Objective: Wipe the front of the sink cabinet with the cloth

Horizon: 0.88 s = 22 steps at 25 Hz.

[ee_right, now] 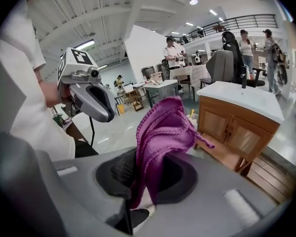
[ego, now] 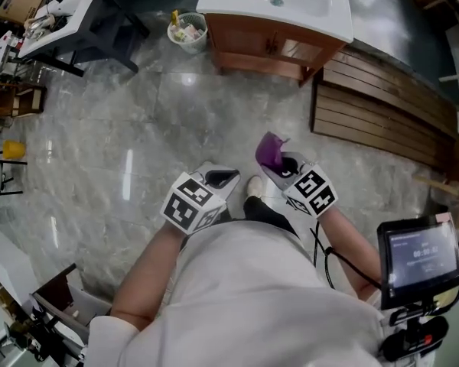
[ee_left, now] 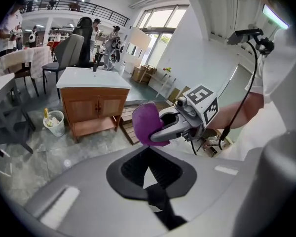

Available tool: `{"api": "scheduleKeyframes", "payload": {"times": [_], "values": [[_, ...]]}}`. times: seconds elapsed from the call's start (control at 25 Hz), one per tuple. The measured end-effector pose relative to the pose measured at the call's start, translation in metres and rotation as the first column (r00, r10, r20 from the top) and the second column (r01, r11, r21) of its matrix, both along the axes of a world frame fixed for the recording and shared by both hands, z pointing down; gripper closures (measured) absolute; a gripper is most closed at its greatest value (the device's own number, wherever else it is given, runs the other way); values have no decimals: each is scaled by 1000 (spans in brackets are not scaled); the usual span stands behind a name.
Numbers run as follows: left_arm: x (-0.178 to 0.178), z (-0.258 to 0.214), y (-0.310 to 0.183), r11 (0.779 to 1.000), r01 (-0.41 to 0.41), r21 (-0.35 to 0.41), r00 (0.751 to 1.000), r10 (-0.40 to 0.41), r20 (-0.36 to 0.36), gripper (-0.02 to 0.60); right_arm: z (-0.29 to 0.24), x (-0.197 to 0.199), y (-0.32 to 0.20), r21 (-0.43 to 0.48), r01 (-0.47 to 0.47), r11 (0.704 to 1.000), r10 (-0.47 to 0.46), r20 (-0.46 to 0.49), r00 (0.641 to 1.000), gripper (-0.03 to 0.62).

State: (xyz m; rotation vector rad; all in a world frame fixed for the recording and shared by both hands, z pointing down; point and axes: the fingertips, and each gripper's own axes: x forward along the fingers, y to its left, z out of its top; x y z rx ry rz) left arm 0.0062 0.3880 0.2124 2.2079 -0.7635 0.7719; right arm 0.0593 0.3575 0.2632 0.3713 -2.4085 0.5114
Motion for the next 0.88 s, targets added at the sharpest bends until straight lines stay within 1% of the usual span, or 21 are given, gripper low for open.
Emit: {"api": "scheduleKeyframes", "payload": {"times": [0.08,0.2,0.4,0.52,0.64,0.76,0.88], "values": [[-10,-1,-14,1000,-1,-4,1000,0,-13,575,2,-13,-15,-4,1,1000,-1,-12,1000,511],[-28,12,-46,1000,-20,-9,999,20,-33,575,18,-41,-52,0,12,1000,-12,-33,999,511],[-87,28,-114,997,-79,-15,995,78,-55,575,40,-114,-131,7,2,1000,-2,-75,997,511],[-113,42,-146,991,-132,-16,990,131,-56,575,59,-153,-178,19,1,1000,1,-89,996,511],[-136,58,-176,983,-182,-14,983,181,-40,575,84,-192,-228,20,-3,1000,5,-87,996,511],[-149,72,-202,983,-180,-23,982,178,-54,575,113,-224,-275,-4,12,1000,-12,-90,996,511],[-151,92,-224,987,-156,-37,986,153,-72,575,144,-248,-320,-10,41,999,-42,-95,995,511]]}}
